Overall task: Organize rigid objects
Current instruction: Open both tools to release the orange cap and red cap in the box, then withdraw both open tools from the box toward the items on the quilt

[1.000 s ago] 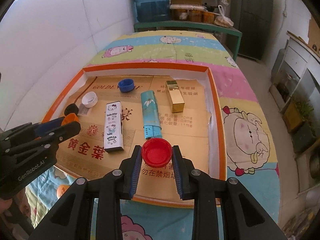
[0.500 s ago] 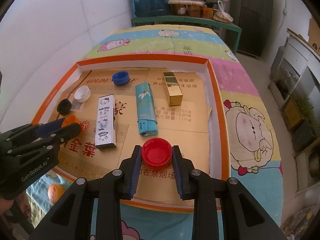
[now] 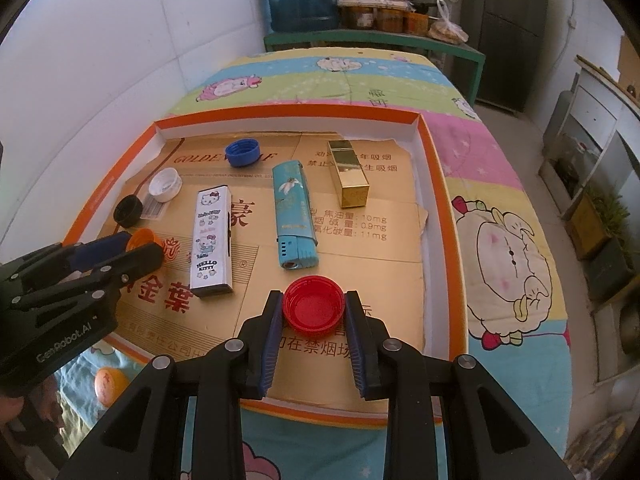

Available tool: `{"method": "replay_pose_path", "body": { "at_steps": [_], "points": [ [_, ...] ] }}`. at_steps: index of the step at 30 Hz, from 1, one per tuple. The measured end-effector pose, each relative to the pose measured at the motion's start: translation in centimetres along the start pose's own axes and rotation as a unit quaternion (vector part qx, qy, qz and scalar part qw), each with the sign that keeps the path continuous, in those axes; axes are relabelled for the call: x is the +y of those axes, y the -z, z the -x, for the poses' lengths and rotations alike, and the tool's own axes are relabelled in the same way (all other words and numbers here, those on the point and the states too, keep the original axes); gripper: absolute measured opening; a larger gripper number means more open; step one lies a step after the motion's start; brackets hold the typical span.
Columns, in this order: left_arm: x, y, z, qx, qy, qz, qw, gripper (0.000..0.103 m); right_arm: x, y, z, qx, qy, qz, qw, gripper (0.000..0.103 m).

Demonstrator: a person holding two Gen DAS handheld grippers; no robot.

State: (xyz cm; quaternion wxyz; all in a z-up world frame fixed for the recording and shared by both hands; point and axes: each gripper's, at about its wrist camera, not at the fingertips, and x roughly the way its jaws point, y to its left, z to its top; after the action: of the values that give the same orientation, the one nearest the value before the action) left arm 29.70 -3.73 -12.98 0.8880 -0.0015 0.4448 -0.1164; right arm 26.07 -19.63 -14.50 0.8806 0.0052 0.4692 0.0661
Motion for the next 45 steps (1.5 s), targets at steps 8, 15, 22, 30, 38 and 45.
{"method": "replay_pose_path", "body": {
  "at_steps": [8, 15, 22, 30, 38, 45],
  "points": [
    [-0.2, -0.2, 1.3, -0.018, -0.004, -0.002, 0.9998, 0.043, 0.0, -0.2, 1.1, -0.015, 0.001, -0.003, 1.000, 0.031],
    [-0.2, -0.4, 2.6, -0.027, -0.006, -0.005, 0.9996, 0.043, 0.1, -0.2, 1.9, -0.018, 0.001, -0.003, 1.000, 0.031],
    [-0.4, -0.3, 4.0, -0.038, -0.005, -0.007, 0.9992, 0.043, 0.4, 0.1, 3.4, -0.026, 0.002, -0.005, 1.000, 0.032],
    [-0.3, 0.3, 6.3, -0.051, -0.004, -0.004, 0.9987, 0.043, 1.1, 0.7, 5.4, -0.037, 0.003, -0.005, 0.999, 0.032],
    [-0.4, 0.9, 8.4, -0.064, -0.005, -0.003, 0.9979, 0.043, 1.9, 1.3, 7.4, -0.048, 0.006, 0.000, 0.999, 0.032],
    [-0.2, 1.4, 10.0, -0.073, -0.004, -0.003, 0.9973, 0.043, 2.7, 1.9, 9.2, -0.058, 0.007, 0.004, 0.998, 0.032]
  ]
}}
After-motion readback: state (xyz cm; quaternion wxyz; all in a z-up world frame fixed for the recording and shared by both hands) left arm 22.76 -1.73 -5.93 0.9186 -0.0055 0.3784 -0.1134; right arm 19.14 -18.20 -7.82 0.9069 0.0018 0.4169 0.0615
